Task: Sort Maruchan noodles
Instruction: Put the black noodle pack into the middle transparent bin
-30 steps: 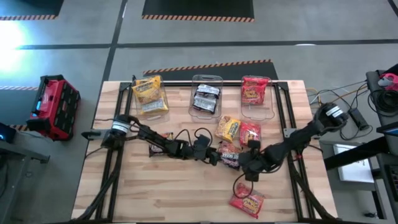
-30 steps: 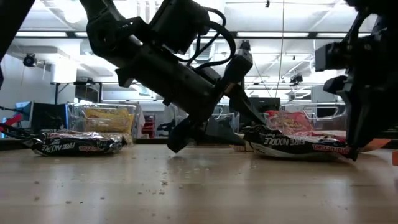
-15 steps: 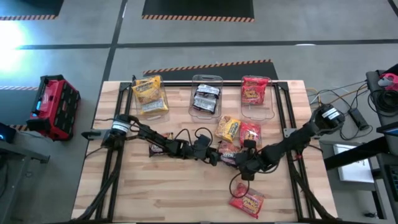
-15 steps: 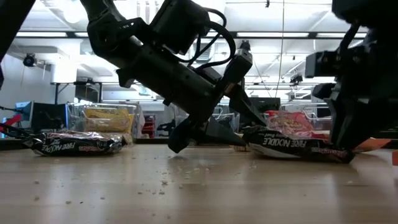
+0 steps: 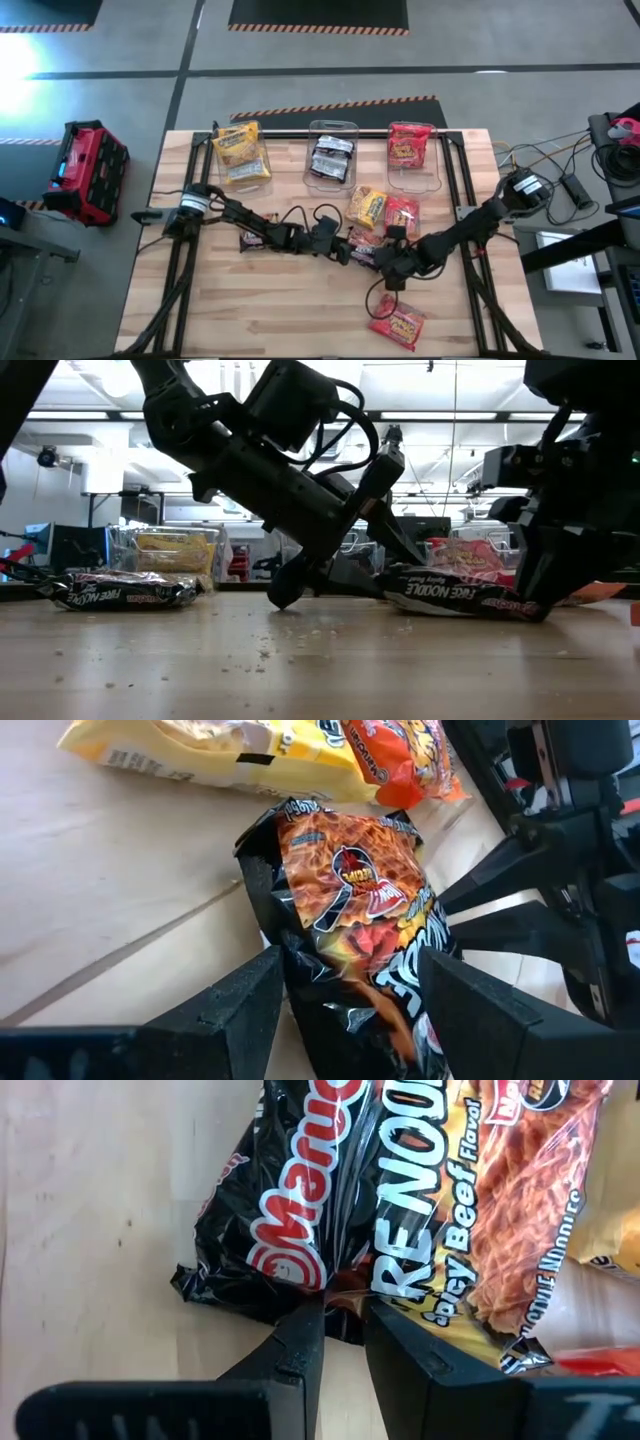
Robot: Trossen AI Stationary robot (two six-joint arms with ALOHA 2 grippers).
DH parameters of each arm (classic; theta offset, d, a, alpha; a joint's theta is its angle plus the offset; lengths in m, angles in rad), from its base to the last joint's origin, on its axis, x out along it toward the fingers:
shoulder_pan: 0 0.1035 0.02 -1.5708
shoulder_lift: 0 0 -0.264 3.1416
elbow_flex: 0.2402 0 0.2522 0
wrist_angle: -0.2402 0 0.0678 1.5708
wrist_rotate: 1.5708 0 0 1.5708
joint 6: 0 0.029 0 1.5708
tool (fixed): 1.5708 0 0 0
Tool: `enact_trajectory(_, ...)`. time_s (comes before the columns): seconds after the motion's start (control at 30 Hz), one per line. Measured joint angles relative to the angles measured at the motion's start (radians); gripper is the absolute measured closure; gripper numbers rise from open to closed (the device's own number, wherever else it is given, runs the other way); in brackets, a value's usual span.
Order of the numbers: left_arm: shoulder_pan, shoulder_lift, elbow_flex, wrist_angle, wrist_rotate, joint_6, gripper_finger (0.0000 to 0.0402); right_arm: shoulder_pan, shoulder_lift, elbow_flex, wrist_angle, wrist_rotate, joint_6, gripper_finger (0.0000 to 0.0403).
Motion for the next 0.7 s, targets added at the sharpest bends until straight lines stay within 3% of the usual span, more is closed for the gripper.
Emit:
enact_trajectory(0.27,0.005,0.0,0.014,-0.019,0.053,-0.002,0.0189,-0.015,0.007,-0.002,0.014,-0.005,-0.026,0.0335)
enact_trajectory(0.5,-0.002,-0.04,0.02,-0.214,0.111,-0.043,0.0189,-0.022,0.034,-0.029,0.063,0.017,-0.025,0.0335)
enact_trajectory(0.7,-0.002,-0.044,0.027,-0.204,0.132,-0.037,0.0189,-0.037,0.082,-0.032,0.08,0.005,-0.038,0.0335)
